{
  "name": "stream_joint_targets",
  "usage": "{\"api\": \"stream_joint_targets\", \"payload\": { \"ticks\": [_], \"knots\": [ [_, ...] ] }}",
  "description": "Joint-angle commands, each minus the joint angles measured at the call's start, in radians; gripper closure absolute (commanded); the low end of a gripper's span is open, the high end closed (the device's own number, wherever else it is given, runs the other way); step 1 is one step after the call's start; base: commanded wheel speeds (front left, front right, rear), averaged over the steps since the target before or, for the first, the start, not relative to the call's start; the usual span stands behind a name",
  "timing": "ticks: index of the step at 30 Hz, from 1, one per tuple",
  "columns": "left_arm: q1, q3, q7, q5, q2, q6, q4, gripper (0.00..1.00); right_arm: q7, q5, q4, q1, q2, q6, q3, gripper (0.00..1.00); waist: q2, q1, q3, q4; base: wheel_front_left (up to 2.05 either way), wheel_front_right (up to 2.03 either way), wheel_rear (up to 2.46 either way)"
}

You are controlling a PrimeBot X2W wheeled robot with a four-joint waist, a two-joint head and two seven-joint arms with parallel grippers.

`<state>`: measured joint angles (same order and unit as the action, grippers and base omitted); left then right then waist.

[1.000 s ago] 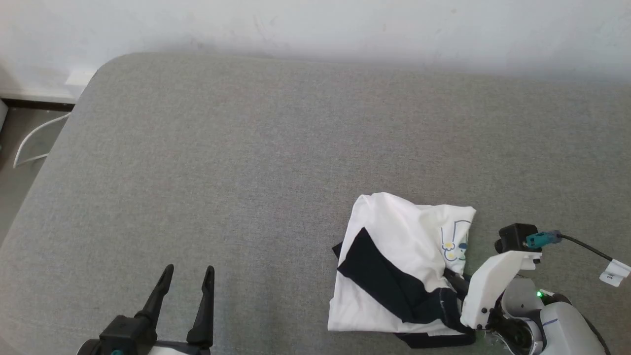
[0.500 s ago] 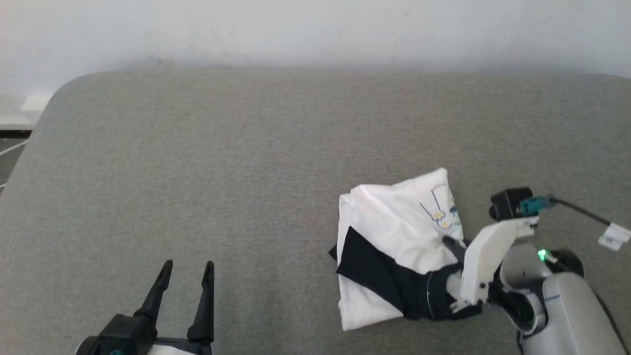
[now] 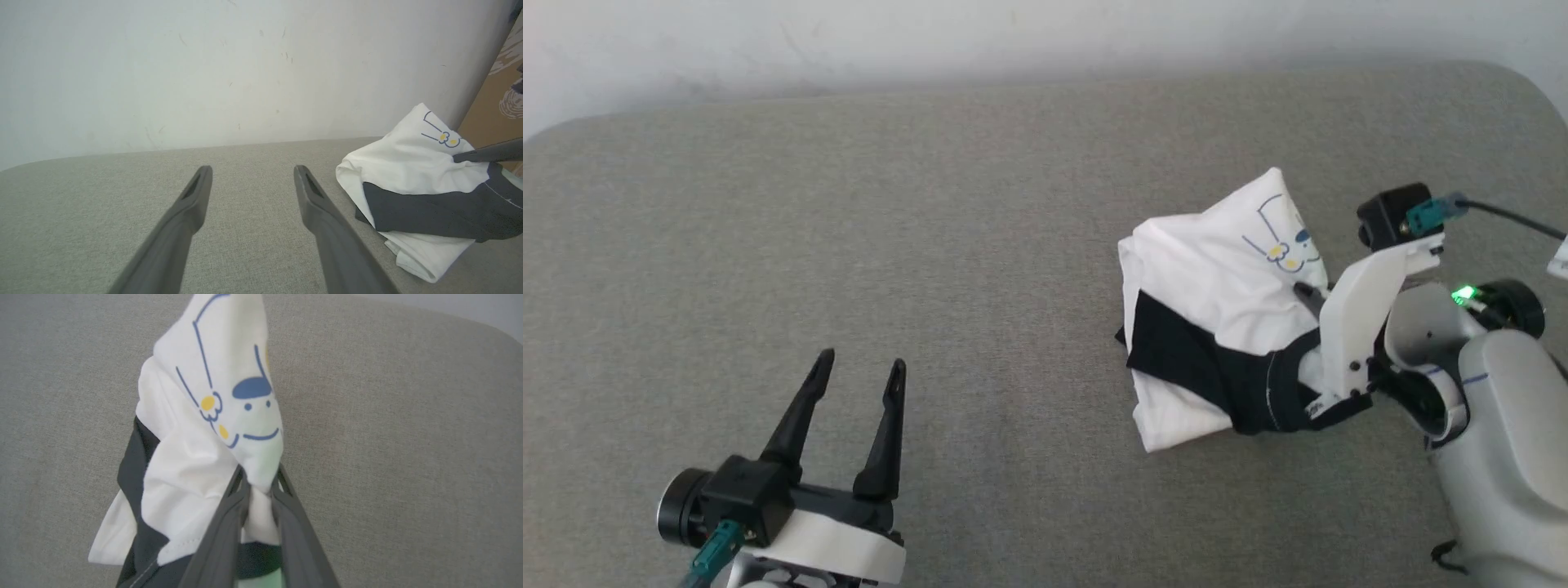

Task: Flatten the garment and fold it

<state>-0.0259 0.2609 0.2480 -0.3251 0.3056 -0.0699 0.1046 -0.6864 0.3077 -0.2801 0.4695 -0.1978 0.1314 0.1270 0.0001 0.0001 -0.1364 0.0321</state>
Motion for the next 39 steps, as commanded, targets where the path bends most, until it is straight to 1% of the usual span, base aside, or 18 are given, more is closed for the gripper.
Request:
{"api": "stream_joint_targets", "payload": {
  "ticks": [1, 8, 16, 22, 27, 39],
  "knots": [
    [0.023, 0.003, 0.003, 0.008, 0.005, 0.007, 0.008, 0.0, -0.001, 0.0, -0.014, 0.038, -0.016, -0.001, 0.009, 1.0, -0.0001, -0.0001, -0.034, 0.036, 0.0, 0.0, 0.0],
    [0.058, 0.009, -0.009, 0.02, 0.021, 0.011, 0.031, 0.0, 0.01, -0.013, -0.056, 0.13, -0.06, -0.001, 0.025, 1.0, -0.0001, -0.0001, -0.078, 0.088, 0.0, 0.0, 0.0],
    [0.087, 0.014, -0.031, 0.036, 0.048, 0.015, 0.076, 0.0, 0.034, -0.046, -0.057, 0.212, -0.094, -0.001, 0.018, 1.0, -0.0001, -0.0001, -0.138, 0.16, 0.0, 0.0, 0.0],
    [0.106, 0.011, -0.049, 0.048, 0.071, 0.014, 0.111, 0.0, 0.051, -0.067, -0.056, 0.268, -0.119, -0.001, 0.001, 1.0, -0.0001, -0.0001, -0.194, 0.199, 0.0, 0.0, 0.0],
    [0.119, 0.003, -0.062, 0.06, 0.094, 0.011, 0.147, 0.0, 0.062, -0.092, -0.062, 0.308, -0.14, -0.001, -0.023, 1.0, -0.0001, -0.0001, -0.244, 0.215, 0.0, 0.0, 0.0],
    [0.169, -0.003, -0.099, 0.093, 0.142, 0.014, 0.231, 0.0, 0.092, -0.136, -0.084, 0.386, -0.16, -0.001, -0.086, 1.0, -0.0001, -0.0001, -0.352, 0.225, 0.0, 0.0, 0.0]
  ]
}}
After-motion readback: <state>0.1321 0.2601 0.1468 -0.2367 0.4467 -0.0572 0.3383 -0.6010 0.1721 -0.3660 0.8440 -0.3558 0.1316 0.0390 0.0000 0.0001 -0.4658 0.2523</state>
